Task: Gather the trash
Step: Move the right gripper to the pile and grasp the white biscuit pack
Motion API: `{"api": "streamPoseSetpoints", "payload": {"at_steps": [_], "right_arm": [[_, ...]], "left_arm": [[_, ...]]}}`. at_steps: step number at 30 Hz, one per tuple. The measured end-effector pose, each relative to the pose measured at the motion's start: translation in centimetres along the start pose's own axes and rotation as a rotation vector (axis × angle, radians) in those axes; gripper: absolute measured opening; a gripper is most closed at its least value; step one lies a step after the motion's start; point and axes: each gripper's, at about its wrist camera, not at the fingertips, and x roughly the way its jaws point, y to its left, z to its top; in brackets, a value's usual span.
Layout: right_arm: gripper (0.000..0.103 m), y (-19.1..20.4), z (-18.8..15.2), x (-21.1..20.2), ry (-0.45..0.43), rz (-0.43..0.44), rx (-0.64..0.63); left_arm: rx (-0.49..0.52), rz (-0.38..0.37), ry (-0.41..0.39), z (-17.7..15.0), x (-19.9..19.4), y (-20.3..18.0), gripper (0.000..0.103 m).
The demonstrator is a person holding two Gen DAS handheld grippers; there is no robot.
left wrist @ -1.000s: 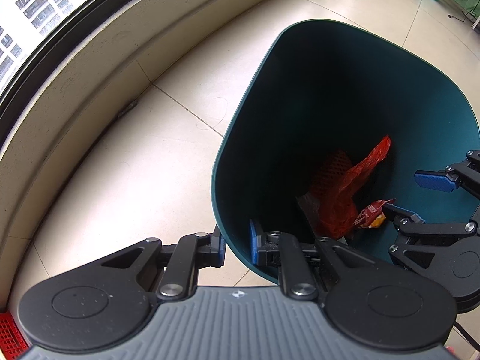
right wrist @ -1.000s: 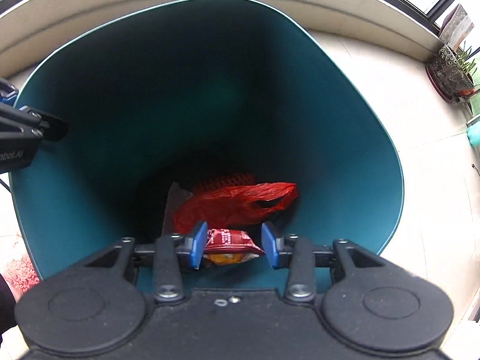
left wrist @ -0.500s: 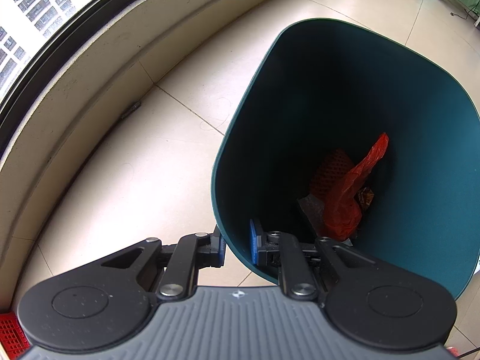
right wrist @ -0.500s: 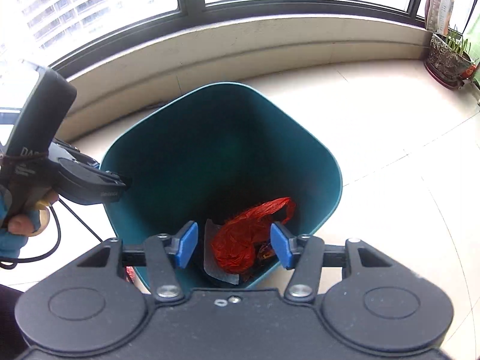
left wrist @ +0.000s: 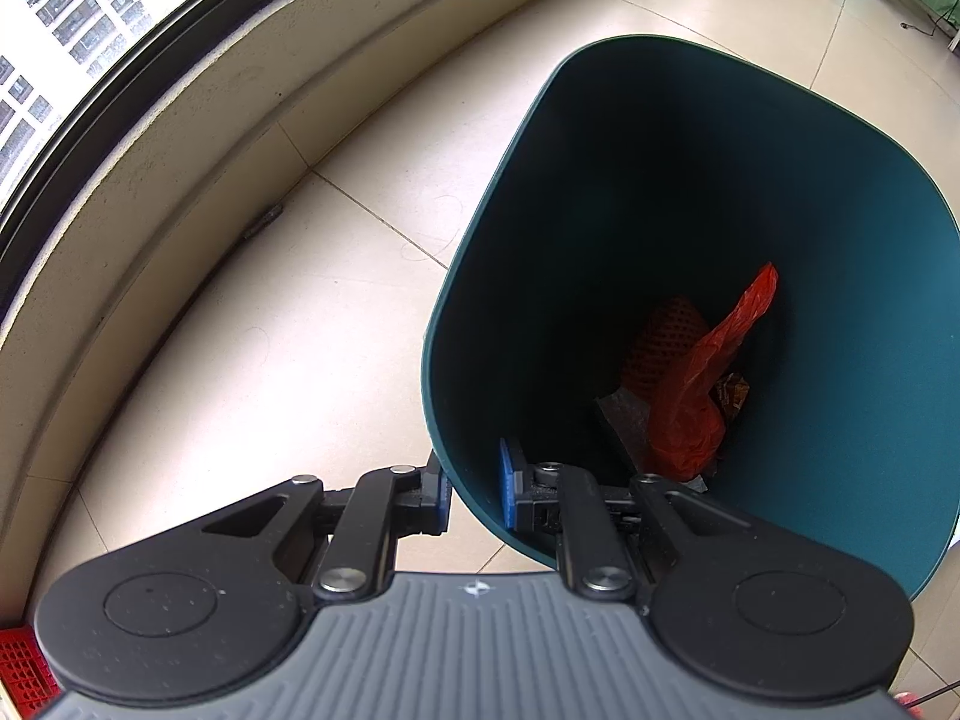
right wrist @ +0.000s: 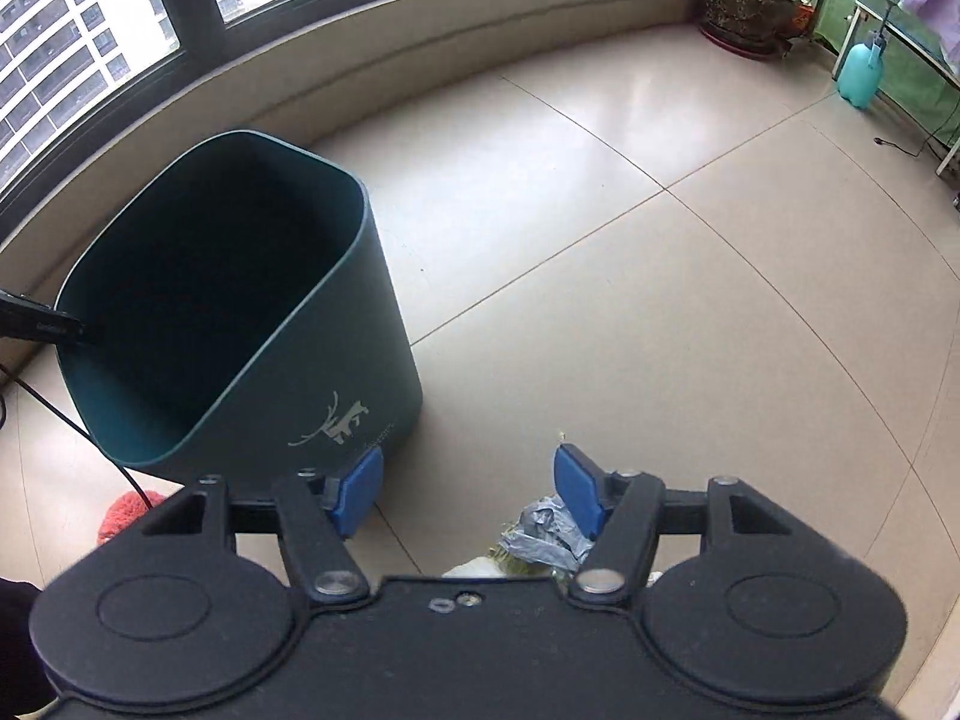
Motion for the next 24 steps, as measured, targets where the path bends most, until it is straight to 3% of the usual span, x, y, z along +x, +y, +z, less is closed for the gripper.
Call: {"api": "streamPoseSetpoints", "payload": {"at_steps": [4, 10, 13, 19, 21, 24], "right_arm": [[0.069, -3.1, -2.2, 2.5, 0.056, -0.009, 0.055], [0.078, -7.4, -6.3, 7.3, 0.177, -0.086, 0.171], [0.085, -9.9, -9.1, 10.1, 0.256, -0.164, 0.267], [0.089, -17.1, -13.4, 15.3, 0.443, -0.353, 0.587], [0.089, -18.9, -14.4, 16.0, 0.437, -0.381, 0.725], [0.088, -20.4, -16.3, 17.2, 0.413, -0.349, 0.929]], "left_arm": [[-0.001, 0.003, 0.002, 0.1, 0.0, 0.0, 0.015], [0.003, 0.008, 0.001, 0.1, 0.0, -0.1, 0.015], [0.001, 0.01, 0.002, 0.2, 0.0, -0.1, 0.015], [0.005, 0.031, 0.003, 0.2, -0.1, -0.5, 0.015], [0.004, 0.036, 0.005, 0.2, -0.1, -0.7, 0.015], [0.014, 0.052, 0.002, 0.1, -0.1, -1.0, 0.015]]}}
